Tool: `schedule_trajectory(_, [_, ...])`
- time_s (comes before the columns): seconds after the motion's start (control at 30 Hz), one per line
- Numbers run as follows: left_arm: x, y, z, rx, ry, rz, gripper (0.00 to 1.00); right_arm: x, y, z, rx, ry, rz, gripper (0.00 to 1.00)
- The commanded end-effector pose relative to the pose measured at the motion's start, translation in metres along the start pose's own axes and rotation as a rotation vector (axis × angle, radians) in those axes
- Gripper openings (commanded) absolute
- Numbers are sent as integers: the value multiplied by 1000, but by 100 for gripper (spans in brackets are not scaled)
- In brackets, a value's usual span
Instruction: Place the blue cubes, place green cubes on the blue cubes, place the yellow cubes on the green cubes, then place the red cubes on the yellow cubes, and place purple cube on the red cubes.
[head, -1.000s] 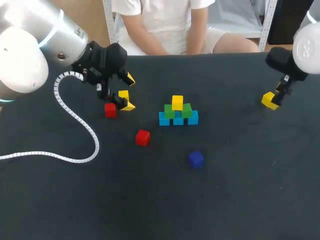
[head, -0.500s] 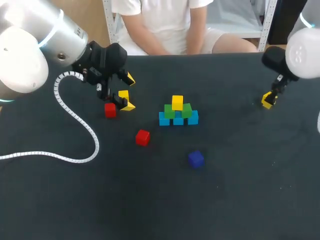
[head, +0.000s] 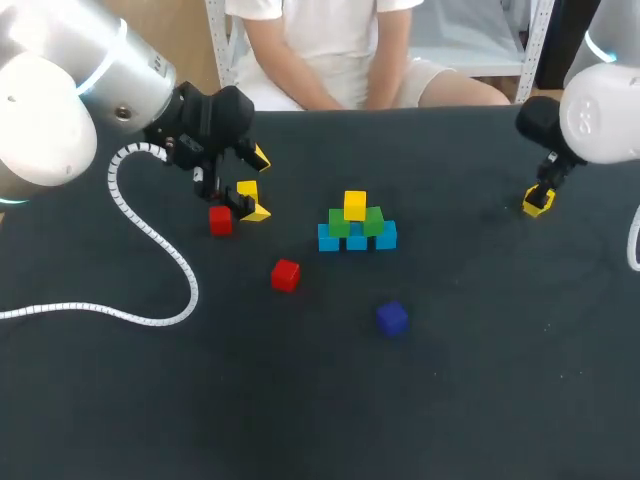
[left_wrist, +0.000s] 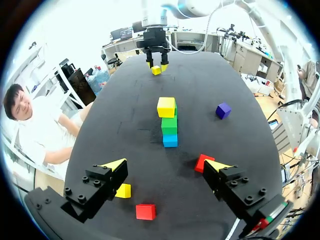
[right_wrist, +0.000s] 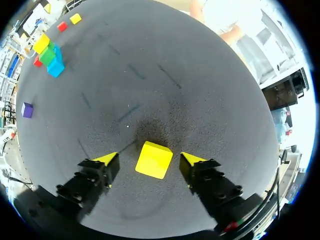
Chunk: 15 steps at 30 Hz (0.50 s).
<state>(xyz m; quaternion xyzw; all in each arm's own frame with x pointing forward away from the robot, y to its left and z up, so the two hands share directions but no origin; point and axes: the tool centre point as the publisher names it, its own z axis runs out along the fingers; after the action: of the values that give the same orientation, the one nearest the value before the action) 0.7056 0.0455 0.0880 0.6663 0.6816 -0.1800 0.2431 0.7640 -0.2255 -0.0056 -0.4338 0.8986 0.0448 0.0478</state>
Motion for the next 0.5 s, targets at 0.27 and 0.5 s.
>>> schedule_trajectory(0.27, [1, 0, 0, 1, -1, 1, 100, 1, -4, 7, -28, 9, 9, 78])
schedule_trajectory(0.5, [1, 0, 0, 1, -1, 1, 100, 1, -4, 7, -28, 7, 1, 29])
